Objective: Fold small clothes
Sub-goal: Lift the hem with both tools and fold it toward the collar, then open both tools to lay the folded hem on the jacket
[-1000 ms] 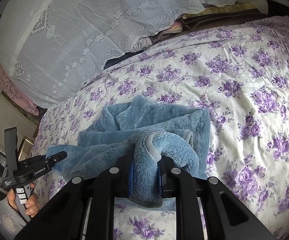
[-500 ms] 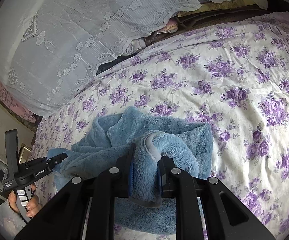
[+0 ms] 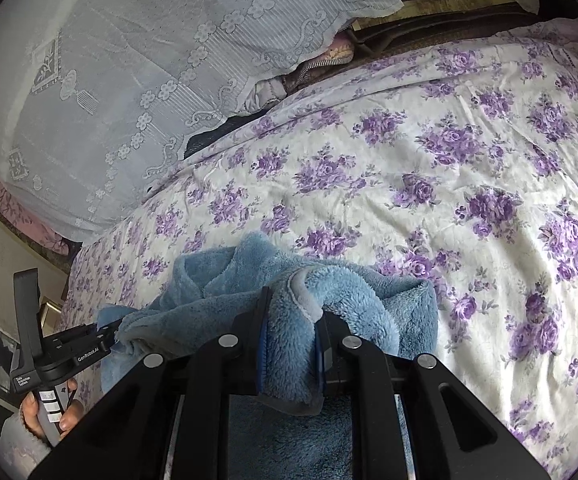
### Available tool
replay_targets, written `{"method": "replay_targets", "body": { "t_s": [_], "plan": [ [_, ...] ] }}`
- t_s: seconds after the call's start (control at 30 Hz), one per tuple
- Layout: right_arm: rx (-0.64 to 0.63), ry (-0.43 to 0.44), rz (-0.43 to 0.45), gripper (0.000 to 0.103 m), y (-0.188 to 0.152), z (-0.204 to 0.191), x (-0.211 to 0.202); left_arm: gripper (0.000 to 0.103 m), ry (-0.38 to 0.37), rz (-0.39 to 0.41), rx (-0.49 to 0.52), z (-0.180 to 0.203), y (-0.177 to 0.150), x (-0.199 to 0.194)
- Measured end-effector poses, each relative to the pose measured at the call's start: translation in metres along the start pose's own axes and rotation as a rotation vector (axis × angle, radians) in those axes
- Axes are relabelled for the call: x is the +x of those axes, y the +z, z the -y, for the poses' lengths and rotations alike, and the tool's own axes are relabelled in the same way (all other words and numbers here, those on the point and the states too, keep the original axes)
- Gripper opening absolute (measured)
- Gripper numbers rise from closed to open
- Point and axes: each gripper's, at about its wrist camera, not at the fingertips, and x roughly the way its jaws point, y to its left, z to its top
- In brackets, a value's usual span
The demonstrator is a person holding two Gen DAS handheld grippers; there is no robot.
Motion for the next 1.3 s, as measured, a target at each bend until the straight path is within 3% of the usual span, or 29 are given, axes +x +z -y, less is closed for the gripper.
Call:
{"method": "replay_targets", "body": {
  "t_s": [0.53, 0.73, 0.87, 1.0, 1.07, 1.1, 1.13, 1.17, 1.23, 1.3],
  "plan": [
    [0.075, -0.032, -0.043, 0.018, 0.0, 0.021, 0.034, 0.019, 0.02, -0.021, -0.008, -0.001, 0.005, 0.031],
    [0.084, -0.023, -0.067, 0.023, 0.001, 0.023, 0.04, 0.024, -0.015, -0.038, -0.053, -0.008, 0.008, 0.031],
    [0.131, 0.023, -0.063, 0.027, 0.006, 0.027, 0.03, 0.036, -0.085, -0.025, -0.134, -0.022, 0.009, 0.018],
    [0.17, 0.068, -0.014, 0.041, 0.01, 0.029, 0.012, 0.047, -0.104, -0.005, -0.142, -0.024, 0.009, 0.007],
    [0.179, 0.081, -0.002, 0.045, 0.012, 0.028, 0.006, 0.068, -0.09, 0.025, -0.145, -0.024, 0.009, -0.002],
    [0.179, 0.081, 0.0, 0.047, 0.013, 0.027, 0.004, 0.074, -0.08, 0.037, -0.147, -0.025, 0.01, -0.006],
    [0.178, 0.082, -0.001, 0.049, 0.014, 0.026, 0.003, 0.087, -0.044, 0.065, -0.152, -0.026, 0.011, -0.013],
    [0.18, 0.088, -0.002, 0.056, 0.014, 0.025, 0.001, 0.095, -0.019, 0.087, -0.157, -0.027, 0.012, -0.019],
    [0.184, 0.095, 0.022, 0.074, 0.015, 0.023, -0.007, 0.095, -0.01, 0.104, -0.16, -0.03, 0.013, -0.026],
    [0.188, 0.098, 0.075, 0.078, 0.018, 0.025, -0.019, 0.095, 0.0, 0.086, -0.15, -0.03, 0.013, -0.025]
  ]
}}
